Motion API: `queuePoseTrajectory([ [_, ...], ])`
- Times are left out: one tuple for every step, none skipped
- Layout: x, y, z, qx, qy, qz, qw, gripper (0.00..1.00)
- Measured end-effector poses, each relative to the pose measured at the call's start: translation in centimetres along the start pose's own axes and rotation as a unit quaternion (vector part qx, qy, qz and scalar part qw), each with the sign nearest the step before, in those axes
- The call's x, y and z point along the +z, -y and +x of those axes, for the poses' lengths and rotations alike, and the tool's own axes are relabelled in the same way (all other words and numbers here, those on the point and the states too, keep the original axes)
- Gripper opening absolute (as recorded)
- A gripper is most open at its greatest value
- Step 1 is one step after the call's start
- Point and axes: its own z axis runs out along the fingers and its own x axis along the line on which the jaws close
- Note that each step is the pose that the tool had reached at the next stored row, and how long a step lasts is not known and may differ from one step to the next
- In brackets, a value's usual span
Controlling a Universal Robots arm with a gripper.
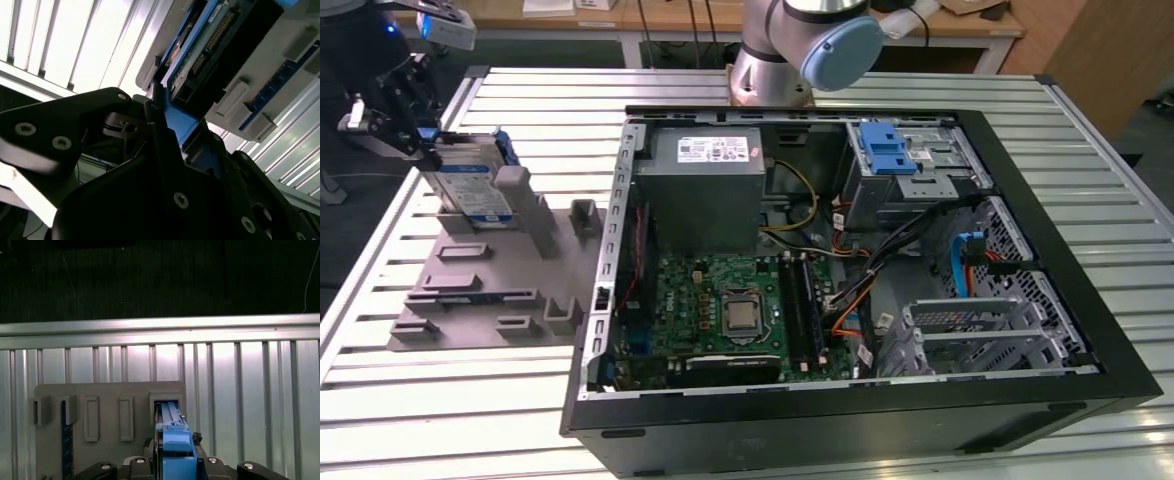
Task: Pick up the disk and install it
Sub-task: 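Pick up the disk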
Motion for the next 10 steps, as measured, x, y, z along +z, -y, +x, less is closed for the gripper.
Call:
queuePoseTrajectory([
  [0.0, 0.0, 0.0, 0.0, 0.0, 0.0, 1.0, 0.37],
  [0.0, 0.0, 0.0, 0.0, 0.0, 0.0, 1.0, 0.37],
  [0.0, 0.0, 0.0, 0.0, 0.0, 0.0, 1.0, 0.37],
  [0.0, 0.0, 0.01, 0.0, 0.0, 0.0, 1.0, 0.37],
  [0.0, 0.0, 0.01, 0.0, 0.0, 0.0, 1.0, 0.37],
  [0.0, 0.0, 0.01, 0.0, 0.0, 0.0, 1.0, 0.37],
  [0.0, 0.0, 0.01, 0.0, 0.0, 0.0, 1.0, 0.37],
  [-0.01, 0.0, 0.01, 0.0, 0.0, 0.0, 1.0, 0.37],
  [-0.05, -0.01, 0.02, 0.0, 0.0, 0.0, 1.0, 0.37],
  [-0.11, 0.0, 0.01, 0.0, 0.0, 0.0, 1.0, 0.37],
])
